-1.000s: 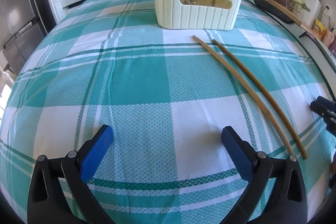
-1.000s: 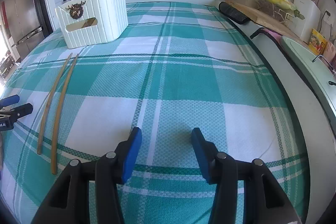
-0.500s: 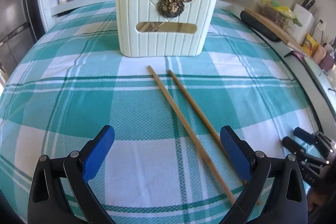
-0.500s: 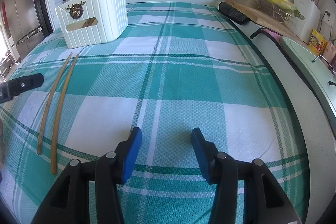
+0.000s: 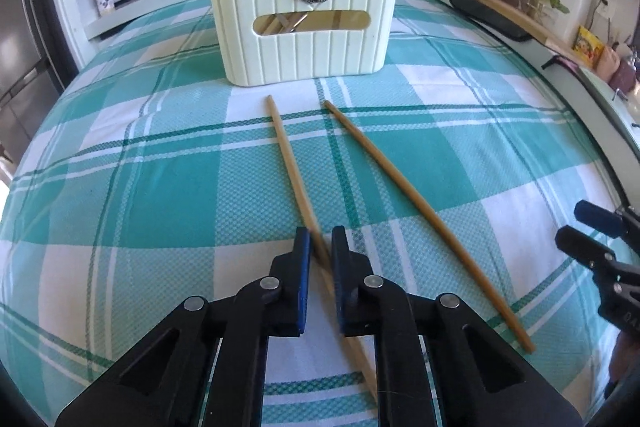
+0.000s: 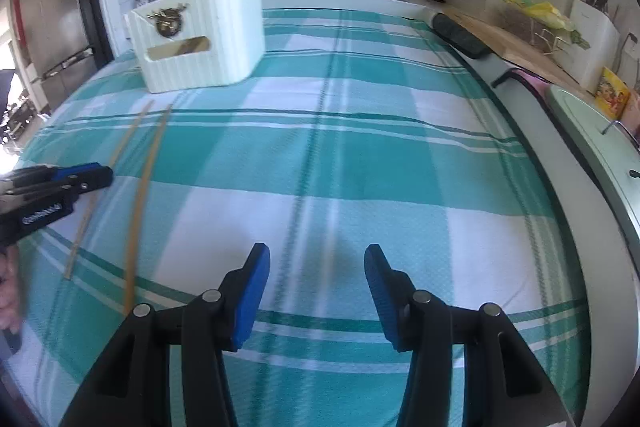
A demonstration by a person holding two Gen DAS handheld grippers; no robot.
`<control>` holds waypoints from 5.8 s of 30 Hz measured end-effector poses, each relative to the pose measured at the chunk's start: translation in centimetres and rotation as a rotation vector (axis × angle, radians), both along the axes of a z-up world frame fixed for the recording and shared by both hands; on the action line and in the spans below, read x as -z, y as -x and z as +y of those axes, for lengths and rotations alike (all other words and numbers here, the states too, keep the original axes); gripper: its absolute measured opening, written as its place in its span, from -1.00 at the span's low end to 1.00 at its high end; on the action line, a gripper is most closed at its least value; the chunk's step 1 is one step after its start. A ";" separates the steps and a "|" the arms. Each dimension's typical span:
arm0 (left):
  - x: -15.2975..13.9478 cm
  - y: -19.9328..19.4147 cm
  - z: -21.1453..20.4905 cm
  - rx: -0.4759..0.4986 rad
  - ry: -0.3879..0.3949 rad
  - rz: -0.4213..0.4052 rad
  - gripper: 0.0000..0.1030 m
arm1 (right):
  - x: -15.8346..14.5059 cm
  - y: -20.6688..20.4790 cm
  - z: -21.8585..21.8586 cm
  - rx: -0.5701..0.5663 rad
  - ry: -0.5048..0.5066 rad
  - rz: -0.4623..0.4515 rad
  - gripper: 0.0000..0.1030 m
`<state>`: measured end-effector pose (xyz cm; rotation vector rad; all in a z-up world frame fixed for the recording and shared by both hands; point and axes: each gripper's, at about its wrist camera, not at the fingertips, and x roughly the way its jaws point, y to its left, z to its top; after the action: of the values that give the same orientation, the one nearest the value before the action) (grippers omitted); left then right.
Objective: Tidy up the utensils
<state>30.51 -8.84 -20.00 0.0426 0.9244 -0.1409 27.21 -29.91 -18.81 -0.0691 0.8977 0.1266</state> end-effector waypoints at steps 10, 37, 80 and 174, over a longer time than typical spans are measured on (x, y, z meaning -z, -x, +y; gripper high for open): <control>-0.3 2.1 5.1 -0.054 -0.008 0.016 -0.89 | 0.9 -1.8 10.4 -0.265 0.024 0.069 -0.22; 1.1 1.7 12.1 -0.101 -0.049 0.020 0.79 | 1.0 -0.1 0.8 0.000 0.051 0.051 -0.05; 1.4 1.3 12.7 -0.089 -0.022 0.036 0.99 | 1.4 -0.7 0.1 0.018 0.027 0.017 0.15; -20.5 5.0 5.7 -0.075 0.140 -0.429 0.99 | -23.5 -1.1 7.7 -0.032 -0.057 -0.475 1.00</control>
<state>25.56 -3.11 0.54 -0.0889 0.4860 -0.1206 28.28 -22.22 4.69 -0.0570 0.4184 0.1570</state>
